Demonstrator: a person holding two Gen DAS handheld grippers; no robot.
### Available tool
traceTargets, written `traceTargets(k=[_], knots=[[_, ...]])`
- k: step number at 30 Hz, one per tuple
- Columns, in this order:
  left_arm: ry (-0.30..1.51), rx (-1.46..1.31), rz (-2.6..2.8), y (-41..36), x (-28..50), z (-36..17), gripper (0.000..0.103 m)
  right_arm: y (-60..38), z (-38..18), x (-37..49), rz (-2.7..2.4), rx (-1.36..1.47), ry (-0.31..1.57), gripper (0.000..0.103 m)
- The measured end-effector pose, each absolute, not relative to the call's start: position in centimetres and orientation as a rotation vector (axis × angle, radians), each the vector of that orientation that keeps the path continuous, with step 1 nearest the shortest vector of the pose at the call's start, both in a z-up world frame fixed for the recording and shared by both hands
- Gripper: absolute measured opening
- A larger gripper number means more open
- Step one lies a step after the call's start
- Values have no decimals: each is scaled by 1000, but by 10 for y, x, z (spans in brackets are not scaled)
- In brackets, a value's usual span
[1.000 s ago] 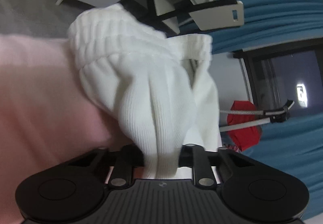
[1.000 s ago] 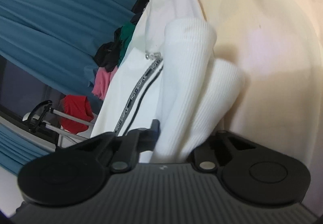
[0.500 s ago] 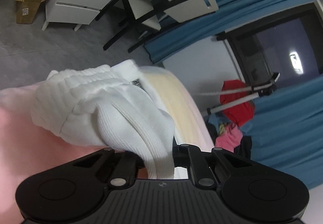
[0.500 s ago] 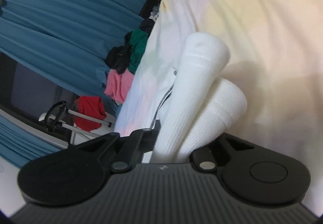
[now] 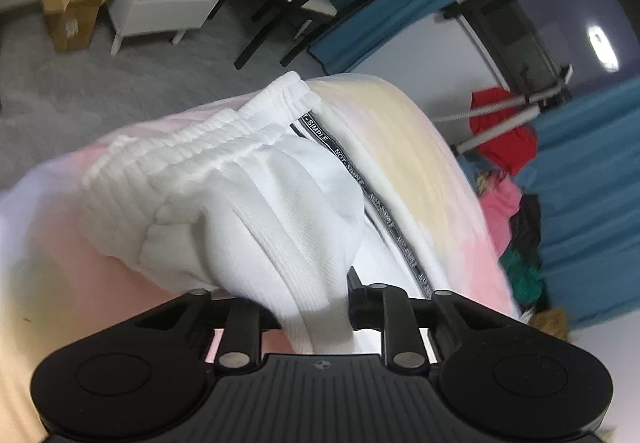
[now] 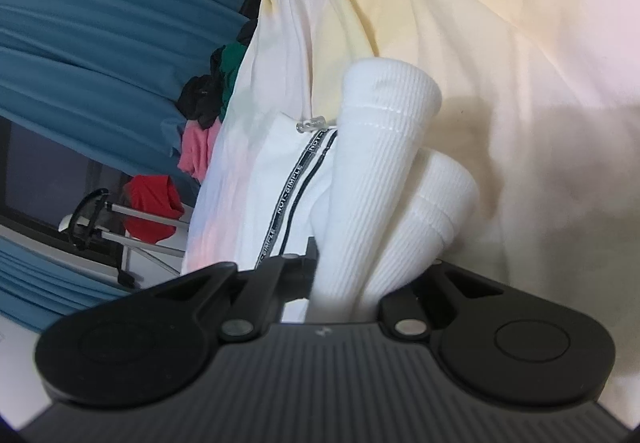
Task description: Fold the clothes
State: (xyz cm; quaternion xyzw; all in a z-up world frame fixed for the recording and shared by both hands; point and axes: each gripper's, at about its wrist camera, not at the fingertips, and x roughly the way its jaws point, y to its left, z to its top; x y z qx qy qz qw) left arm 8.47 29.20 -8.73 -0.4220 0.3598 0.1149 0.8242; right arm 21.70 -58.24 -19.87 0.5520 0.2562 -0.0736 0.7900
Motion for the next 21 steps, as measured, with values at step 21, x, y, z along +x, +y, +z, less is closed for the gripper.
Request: traceTargets(k=[21], knots=[[689, -159, 100, 59, 103, -16, 80, -579, -193, 214, -171, 1075, 554, 11]])
